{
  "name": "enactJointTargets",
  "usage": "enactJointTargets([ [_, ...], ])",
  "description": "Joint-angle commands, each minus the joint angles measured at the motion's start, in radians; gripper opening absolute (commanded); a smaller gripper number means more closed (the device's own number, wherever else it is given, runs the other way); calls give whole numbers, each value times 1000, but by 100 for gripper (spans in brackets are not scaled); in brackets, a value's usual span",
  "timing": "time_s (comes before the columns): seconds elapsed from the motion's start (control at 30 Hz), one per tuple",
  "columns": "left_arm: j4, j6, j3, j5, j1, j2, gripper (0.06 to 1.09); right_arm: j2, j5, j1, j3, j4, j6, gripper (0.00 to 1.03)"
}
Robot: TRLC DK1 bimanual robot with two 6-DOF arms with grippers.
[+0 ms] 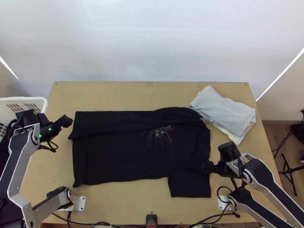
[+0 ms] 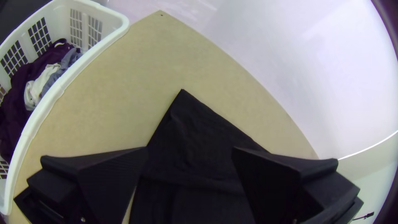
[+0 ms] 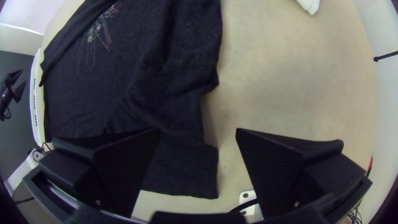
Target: Fold the t-shirt
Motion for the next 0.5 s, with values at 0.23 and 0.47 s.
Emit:
enactJointTargets([
  [0.23,-83,8,-33,-22,-4,-98,105,-32,-175,-84,-133,174,-70,42],
  [0.47,-203,297,-59,-100,46,-133,104,-29,-175,-114,-176,266,-122,32],
])
